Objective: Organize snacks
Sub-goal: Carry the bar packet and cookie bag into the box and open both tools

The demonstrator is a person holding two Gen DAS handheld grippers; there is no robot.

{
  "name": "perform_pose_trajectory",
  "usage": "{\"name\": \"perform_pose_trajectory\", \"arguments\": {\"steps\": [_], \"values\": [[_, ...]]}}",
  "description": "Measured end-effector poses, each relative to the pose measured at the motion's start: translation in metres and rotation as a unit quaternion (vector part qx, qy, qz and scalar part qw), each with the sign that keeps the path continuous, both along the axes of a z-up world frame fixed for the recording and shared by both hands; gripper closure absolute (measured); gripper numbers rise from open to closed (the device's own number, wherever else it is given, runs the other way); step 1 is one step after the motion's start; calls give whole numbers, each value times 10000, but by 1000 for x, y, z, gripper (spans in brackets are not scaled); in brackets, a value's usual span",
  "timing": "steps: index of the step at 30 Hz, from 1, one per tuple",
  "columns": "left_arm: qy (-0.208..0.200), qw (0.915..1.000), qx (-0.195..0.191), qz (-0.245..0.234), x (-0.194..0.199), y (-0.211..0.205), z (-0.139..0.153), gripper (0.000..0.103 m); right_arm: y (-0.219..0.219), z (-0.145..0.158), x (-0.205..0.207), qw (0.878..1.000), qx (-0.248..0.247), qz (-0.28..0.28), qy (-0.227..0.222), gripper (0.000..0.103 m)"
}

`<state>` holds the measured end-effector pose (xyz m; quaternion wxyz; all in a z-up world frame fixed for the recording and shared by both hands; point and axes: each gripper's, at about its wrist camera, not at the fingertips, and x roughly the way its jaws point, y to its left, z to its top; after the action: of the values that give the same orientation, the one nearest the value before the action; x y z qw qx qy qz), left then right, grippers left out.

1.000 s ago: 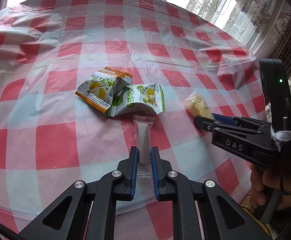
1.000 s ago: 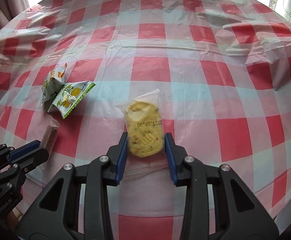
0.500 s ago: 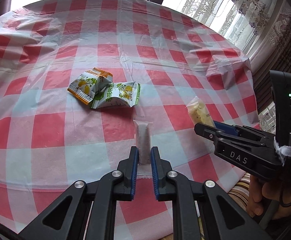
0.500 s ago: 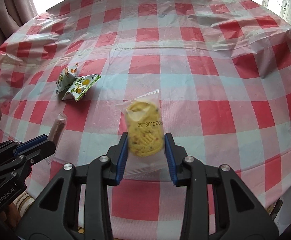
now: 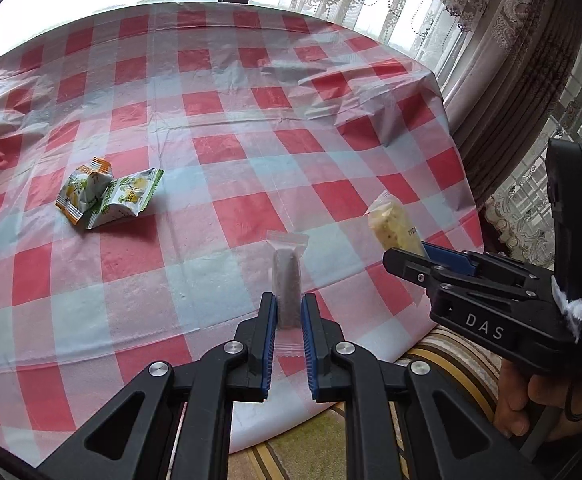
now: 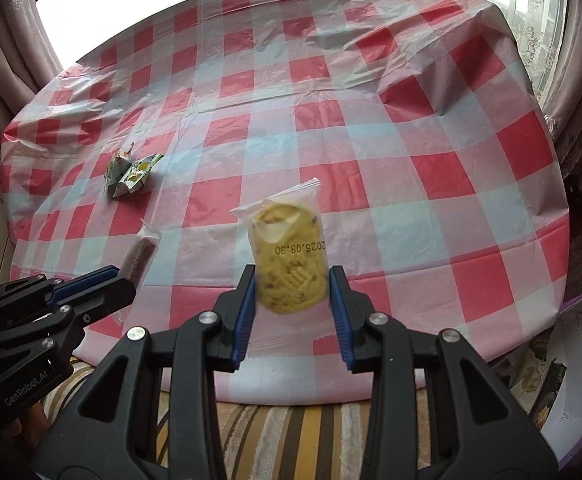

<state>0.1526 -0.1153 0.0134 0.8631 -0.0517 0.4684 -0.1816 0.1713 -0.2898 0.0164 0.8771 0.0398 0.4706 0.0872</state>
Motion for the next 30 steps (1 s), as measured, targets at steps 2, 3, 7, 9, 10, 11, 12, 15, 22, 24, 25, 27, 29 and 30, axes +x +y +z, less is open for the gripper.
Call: {"name": "perform_pose_trajectory", "arguments": {"steps": [2,3,7,9,10,11,12,15,22,24,25,27,29,30], "values": [[3,9999,10,-101,-1,-11,2,89,-15,1,-6,9999,61,-120,7,64],[5,9999,16,-148,-1,-17,4,89,-22,1,-9,9998,64,-169,0,64],[23,9993,84,-357,-3,-40,7,89,-47,2,-18,9993,85,-361,-17,64],[45,9989,87,-457,-3,-52,8,89,-58,2,-22,9989,79,-464,-32,64],[45,9986,108,-507,-4,-58,9,89,-65,2,-25,9987,81,-508,-28,64],[34,9982,154,-572,-5,-65,10,89,-70,1,-27,9984,89,-553,-30,64],[30,9978,194,-628,-6,-71,10,89,-76,1,-29,9982,99,-598,-36,64],[39,9966,255,-779,-8,-87,12,89,-93,0,-36,9971,106,-747,-53,64],[88,9924,361,-1171,-15,-128,13,89,-129,-4,-54,9940,-19,-1091,-114,64],[96,9904,412,-1317,-18,-141,13,89,-141,-7,-58,9929,5,-1184,-101,64],[105,9894,425,-1382,-20,-148,13,89,-147,-8,-60,9923,24,-1235,-87,64],[153,9877,402,-1501,-22,-160,12,89,-160,-12,-65,9907,45,-1358,-60,64],[188,9856,427,-1628,-25,-173,11,89,-173,-16,-69,9888,69,-1491,-23,64],[191,9845,457,-1684,-26,-179,10,89,-178,-18,-71,9879,69,-1546,-3,64]]}}
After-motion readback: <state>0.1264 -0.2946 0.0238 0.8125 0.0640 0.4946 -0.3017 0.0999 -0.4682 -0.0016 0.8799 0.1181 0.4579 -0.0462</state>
